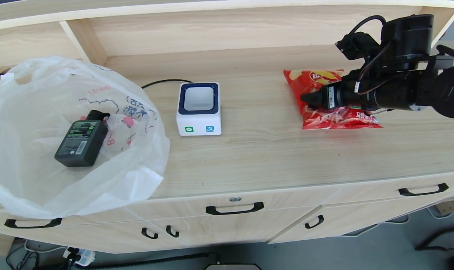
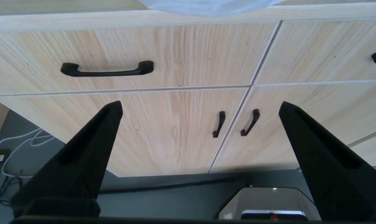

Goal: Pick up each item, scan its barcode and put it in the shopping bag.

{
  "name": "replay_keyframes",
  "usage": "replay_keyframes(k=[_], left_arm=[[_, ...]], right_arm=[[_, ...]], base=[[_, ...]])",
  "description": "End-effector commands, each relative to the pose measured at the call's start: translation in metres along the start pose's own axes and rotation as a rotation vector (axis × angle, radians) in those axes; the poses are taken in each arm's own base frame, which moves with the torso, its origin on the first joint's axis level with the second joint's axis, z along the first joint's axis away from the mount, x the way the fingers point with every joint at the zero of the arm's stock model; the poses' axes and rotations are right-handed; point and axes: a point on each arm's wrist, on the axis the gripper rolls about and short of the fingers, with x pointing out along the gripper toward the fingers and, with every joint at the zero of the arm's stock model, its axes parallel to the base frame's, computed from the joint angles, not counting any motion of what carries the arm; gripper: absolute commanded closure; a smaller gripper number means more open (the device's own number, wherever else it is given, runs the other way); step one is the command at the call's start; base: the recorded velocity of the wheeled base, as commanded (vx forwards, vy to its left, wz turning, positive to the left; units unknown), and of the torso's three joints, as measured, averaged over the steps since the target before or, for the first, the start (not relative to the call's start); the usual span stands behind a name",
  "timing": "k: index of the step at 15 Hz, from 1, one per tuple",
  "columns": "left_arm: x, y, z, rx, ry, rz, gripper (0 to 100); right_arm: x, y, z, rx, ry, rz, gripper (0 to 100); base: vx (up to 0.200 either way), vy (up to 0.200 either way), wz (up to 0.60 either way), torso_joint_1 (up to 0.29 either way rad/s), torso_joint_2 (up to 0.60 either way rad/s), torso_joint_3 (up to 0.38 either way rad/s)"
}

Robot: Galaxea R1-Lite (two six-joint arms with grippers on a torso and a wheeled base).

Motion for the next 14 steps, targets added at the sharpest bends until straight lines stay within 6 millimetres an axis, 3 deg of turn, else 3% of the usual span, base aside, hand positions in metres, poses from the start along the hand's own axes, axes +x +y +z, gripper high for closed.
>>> replay_keyframes(k=[1,14], left_arm=[[0.0,0.0,0.0,0.0,0.001,-0.001,0],[0.0,0.0,0.0,0.003,0.001,-0.001,0]], right_arm=[[-0.003,-0.002,0.008,0.002,-0.022,-0.022,0],[0.0,-0.011,-0.013,0.083,0.064,-0.101,0]], base=[[0.0,0.0,0.0,0.0,0.0,0.0],[0.0,0.0,0.0,0.0,0.0,0.0]])
